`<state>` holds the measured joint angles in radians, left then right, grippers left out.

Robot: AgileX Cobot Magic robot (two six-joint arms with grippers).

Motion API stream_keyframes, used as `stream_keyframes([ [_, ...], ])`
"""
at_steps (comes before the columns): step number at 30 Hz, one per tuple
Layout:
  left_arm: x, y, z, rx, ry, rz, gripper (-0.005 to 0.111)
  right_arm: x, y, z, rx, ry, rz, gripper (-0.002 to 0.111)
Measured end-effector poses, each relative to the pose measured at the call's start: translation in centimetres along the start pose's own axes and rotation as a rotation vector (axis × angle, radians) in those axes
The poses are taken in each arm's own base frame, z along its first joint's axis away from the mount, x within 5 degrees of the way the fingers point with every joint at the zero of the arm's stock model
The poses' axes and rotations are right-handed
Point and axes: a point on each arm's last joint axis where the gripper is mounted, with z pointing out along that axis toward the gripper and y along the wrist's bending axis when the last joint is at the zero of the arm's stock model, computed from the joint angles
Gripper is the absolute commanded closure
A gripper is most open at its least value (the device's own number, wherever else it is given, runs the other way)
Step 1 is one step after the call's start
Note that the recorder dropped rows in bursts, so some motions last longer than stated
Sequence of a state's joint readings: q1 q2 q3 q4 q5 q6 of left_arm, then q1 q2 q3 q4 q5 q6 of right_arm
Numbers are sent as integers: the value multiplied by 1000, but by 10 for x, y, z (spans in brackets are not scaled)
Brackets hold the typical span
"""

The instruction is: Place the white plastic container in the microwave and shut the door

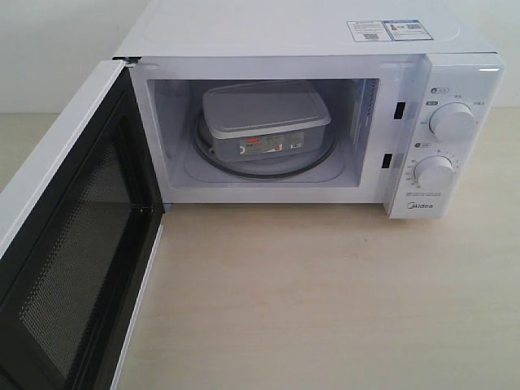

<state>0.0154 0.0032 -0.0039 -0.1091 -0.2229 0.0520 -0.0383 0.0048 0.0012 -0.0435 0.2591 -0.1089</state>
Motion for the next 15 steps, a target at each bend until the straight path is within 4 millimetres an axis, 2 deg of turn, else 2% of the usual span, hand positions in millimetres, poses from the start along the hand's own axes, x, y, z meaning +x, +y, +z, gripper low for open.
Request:
stream_keyframes([
  [8,-33,-2,2,11,-88,2,102,-6,-1,0,8,-65,-7,108],
  [15,-57,-5,1,23,-41,25,102,-26,-3,-4,24,-289,61,108],
])
